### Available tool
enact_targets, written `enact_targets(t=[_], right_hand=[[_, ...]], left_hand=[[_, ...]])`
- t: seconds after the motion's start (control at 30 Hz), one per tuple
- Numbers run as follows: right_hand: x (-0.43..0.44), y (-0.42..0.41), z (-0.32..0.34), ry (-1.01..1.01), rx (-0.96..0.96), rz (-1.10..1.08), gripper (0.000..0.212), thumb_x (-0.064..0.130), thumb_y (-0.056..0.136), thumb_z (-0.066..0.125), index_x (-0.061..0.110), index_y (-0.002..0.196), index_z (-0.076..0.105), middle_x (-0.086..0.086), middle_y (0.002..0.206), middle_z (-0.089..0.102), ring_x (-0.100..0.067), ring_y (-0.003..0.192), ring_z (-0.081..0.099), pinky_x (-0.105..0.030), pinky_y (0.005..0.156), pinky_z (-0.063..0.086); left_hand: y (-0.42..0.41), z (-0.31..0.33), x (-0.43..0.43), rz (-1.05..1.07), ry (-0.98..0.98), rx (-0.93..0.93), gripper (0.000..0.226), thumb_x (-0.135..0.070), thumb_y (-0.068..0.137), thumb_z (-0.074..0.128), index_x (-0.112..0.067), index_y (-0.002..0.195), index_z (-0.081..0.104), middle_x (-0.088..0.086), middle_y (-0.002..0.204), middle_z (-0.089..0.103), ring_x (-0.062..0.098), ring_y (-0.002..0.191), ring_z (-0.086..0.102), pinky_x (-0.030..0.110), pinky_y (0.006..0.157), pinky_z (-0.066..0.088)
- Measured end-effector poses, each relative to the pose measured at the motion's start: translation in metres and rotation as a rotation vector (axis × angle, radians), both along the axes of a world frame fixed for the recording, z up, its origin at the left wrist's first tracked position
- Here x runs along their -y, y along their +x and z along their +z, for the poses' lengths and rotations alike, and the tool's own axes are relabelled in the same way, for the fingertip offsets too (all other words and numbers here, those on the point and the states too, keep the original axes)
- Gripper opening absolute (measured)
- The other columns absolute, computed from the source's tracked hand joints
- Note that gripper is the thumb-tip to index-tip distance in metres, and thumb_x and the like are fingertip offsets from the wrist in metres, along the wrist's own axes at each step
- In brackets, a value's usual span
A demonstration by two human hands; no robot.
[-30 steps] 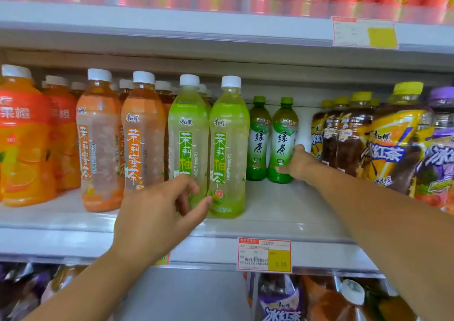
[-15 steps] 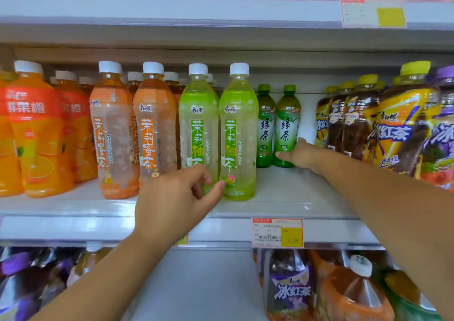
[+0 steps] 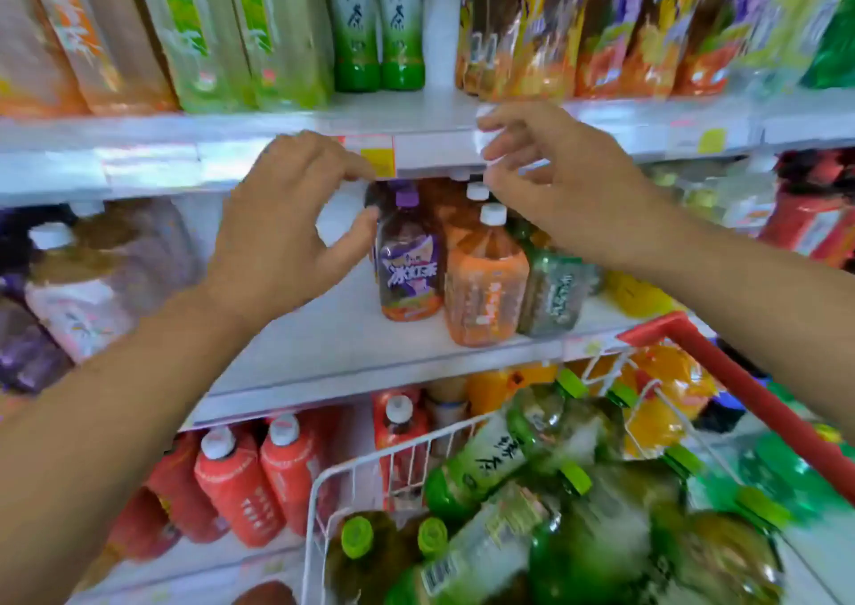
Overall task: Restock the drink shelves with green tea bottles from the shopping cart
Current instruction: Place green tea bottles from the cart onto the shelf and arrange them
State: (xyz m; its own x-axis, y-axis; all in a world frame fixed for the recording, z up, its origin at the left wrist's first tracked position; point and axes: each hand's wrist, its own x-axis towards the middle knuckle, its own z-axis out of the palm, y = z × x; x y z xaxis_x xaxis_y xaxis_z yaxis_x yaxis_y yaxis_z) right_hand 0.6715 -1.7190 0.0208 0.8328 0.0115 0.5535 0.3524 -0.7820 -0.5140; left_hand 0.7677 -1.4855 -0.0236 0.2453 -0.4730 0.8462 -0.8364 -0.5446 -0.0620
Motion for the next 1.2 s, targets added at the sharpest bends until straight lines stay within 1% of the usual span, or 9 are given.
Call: enact_targets(t=[0.13,0.27,0.37,0.47,0.57,0.73,0.9,1.0,1.2], right_hand=[[0.012,-0.048,-0.066,-0.046,-0.279,0.064,0.037,0.016,0.090,0.063,0.022,0.125,0.053,0.010,0.107,0.060,0.000,0.094,0.056,-0.008,0.082,0.043],[0.033,-0.067,-0.116,-0.244,-0.438,0.004,0.046,0.028,0.092,0.061,0.027,0.135,0.046,0.011,0.124,0.048,0.011,0.105,0.038,0.005,0.084,0.025],[0.052,-0.064,-0.142,-0.352,-0.590,-0.119,0.061,0.043,0.091,0.057,0.031,0.145,0.031,0.001,0.148,0.036,-0.011,0.127,0.041,-0.014,0.092,0.028],[0.063,-0.059,-0.153,-0.250,-0.842,-0.160,0.066,0.050,0.092,0.052,0.032,0.149,0.023,-0.002,0.149,0.039,-0.020,0.114,0.054,-0.023,0.082,0.041],[0.068,-0.055,-0.159,-0.031,-0.835,-0.188,0.053,0.044,0.089,0.061,0.033,0.137,0.041,-0.002,0.145,0.044,-0.023,0.118,0.054,-0.035,0.090,0.047],[0.061,-0.057,-0.151,0.169,-0.683,-0.119,0.030,0.025,0.085,0.071,0.028,0.113,0.062,0.009,0.122,0.054,-0.005,0.123,0.049,-0.007,0.069,0.043],[0.030,-0.058,-0.134,0.125,-0.528,0.091,0.034,0.014,0.084,0.071,0.025,0.114,0.061,0.034,0.112,0.048,0.035,0.092,0.043,0.007,0.074,0.035],[0.028,-0.058,-0.125,0.214,-0.608,0.098,0.053,0.024,0.084,0.071,0.025,0.131,0.047,0.025,0.110,0.059,0.015,0.098,0.058,-0.007,0.083,0.046],[0.049,-0.075,-0.151,-0.454,-1.187,0.110,0.067,0.056,0.079,0.067,0.037,0.138,0.040,0.005,0.138,0.044,-0.013,0.124,0.045,-0.030,0.102,0.041]], left_hand=[[-0.050,-0.089,0.015,-0.128,0.209,-0.323,0.026,-0.036,0.087,0.053,-0.027,0.110,0.058,-0.006,0.108,0.060,0.018,0.097,0.058,0.037,0.075,0.054],[-0.079,-0.161,0.018,-0.188,0.389,-0.610,0.038,-0.048,0.087,0.049,-0.033,0.121,0.057,-0.009,0.123,0.061,0.010,0.112,0.057,0.032,0.089,0.053],[-0.086,-0.186,0.023,-0.188,0.450,-0.778,0.054,-0.059,0.086,0.044,-0.035,0.133,0.052,-0.012,0.134,0.054,0.004,0.121,0.050,0.022,0.100,0.041],[-0.084,-0.195,0.034,-0.202,0.462,-0.881,0.055,-0.057,0.090,0.051,-0.035,0.140,0.044,-0.015,0.136,0.048,0.005,0.121,0.049,0.024,0.100,0.041],[-0.079,-0.193,0.050,-0.191,0.408,-0.961,0.059,-0.048,0.091,0.060,-0.032,0.143,0.040,-0.011,0.142,0.045,0.008,0.126,0.046,0.027,0.102,0.039],[-0.075,-0.187,0.069,-0.199,0.374,-1.029,0.072,-0.044,0.087,0.068,-0.025,0.149,0.035,-0.005,0.146,0.046,0.009,0.132,0.043,0.030,0.110,0.035],[-0.077,-0.174,0.069,-0.411,0.203,-1.314,0.063,-0.026,0.077,0.082,-0.041,0.128,0.049,-0.024,0.117,0.063,-0.017,0.104,0.057,-0.002,0.083,0.038],[-0.083,-0.177,0.056,-0.360,-0.010,-1.342,0.059,-0.025,0.073,0.085,-0.040,0.121,0.056,-0.027,0.105,0.068,-0.015,0.097,0.061,0.001,0.079,0.042],[-0.074,-0.159,0.016,-0.309,-0.294,-1.439,0.044,-0.048,0.051,0.079,-0.058,0.090,0.061,-0.023,0.094,0.072,0.000,0.087,0.070,0.028,0.078,0.054]])
